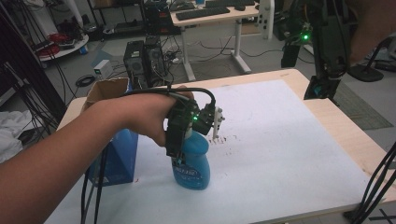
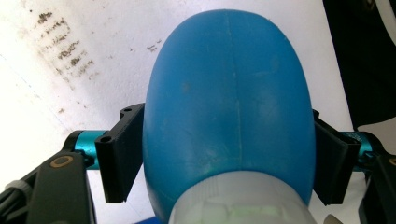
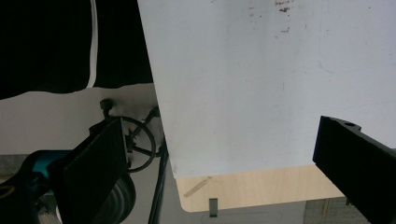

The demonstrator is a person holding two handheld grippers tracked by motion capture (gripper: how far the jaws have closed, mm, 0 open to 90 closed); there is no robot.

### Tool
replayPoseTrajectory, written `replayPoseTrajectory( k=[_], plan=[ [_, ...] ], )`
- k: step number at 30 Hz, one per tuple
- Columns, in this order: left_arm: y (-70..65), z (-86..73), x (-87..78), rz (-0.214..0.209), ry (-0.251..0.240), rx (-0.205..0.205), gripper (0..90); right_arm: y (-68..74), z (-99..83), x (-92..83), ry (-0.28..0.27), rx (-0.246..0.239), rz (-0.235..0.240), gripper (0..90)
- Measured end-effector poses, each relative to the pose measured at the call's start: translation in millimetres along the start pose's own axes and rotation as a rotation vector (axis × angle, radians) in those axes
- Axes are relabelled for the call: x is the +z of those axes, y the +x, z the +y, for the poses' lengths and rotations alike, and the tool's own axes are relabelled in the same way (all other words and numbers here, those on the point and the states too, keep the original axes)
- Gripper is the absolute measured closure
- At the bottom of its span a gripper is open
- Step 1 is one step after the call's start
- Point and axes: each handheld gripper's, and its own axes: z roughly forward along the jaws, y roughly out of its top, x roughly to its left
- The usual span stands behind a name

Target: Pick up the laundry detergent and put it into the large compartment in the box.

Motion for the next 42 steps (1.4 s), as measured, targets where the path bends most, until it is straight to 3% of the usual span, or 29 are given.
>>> replayPoseTrajectory(
  k=[23, 27, 37, 40, 42],
  plan=[
    [-0.8, 1.5, 0.7, 0.001, 0.01, 0.005, 31.4, 1.2, -3.5, -0.4, -0.006, 0.014, -0.004, 2.0],
    [-1.1, 1.7, 0.8, 0.004, 0.017, 0.007, 35.8, 0.6, -3.2, 0.1, -0.005, 0.01, -0.002, 2.0],
    [-1.6, 0.7, 0.7, 0.004, 0.004, 0.001, 38.7, -1.2, -3.7, 3.2, -0.006, 0.01, 0.001, 2.0],
    [-1.1, -0.1, 0.2, 0.002, 0.001, -0.004, 38.7, -1.2, -3.3, 3.8, -0.006, 0.012, 0.001, 2.1],
    [-1.6, -2.0, -3.4, -0.005, -0.016, -0.029, 38.7, -1.8, -1.3, 6.2, -0.004, 0.008, 0.006, 2.1]
  ],
)
